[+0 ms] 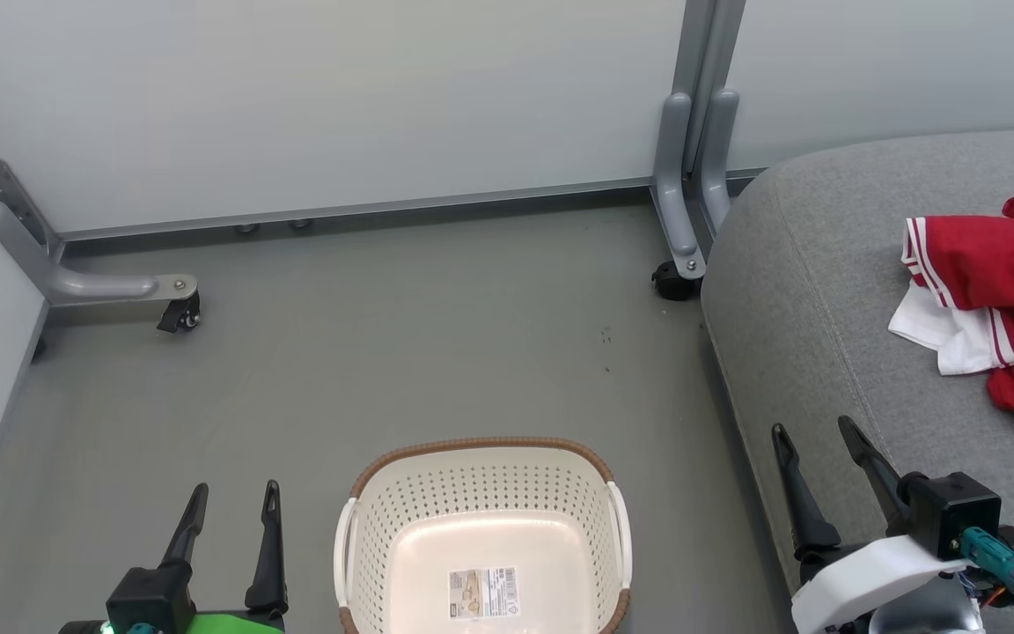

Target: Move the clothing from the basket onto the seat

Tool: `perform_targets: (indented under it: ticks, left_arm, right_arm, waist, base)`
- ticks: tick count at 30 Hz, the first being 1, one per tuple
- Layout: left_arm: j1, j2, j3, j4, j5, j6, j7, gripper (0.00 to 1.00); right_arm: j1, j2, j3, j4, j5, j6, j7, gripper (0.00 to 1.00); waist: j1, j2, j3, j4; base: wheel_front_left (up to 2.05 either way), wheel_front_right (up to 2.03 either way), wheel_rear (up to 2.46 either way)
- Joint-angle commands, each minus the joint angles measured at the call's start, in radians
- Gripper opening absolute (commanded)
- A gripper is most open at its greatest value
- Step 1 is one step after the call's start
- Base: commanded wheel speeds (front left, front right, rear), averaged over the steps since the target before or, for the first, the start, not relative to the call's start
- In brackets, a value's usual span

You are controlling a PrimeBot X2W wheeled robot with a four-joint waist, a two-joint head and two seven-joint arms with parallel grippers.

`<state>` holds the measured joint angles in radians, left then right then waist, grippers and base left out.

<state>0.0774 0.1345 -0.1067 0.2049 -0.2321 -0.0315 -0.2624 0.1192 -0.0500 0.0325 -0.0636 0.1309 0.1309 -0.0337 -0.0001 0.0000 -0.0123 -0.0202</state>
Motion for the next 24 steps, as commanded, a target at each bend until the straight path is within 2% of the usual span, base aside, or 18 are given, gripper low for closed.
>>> perform_targets:
  ticks: [1,24]
  left_arm:
    - [0.020,-0.006,0.005,0.005,0.011,-0.005,-0.003,1.00]
    - [0.007,-0.042,0.059,0.039,0.054,-0.041,-0.003,1.00]
  right_arm:
    - [0.010,-0.002,0.001,-0.006,0.009,0.000,0.002,1.00]
    - [0.016,-0.001,0.004,-0.010,0.022,0.000,0.010,1.00]
  waist:
    - [0.0001,0.0000,-0.002,0.001]
    - [0.0001,0.0000,-0.002,0.009]
  base:
    - [0.00,0.00,0.00]
    - [0.00,0.00,0.00]
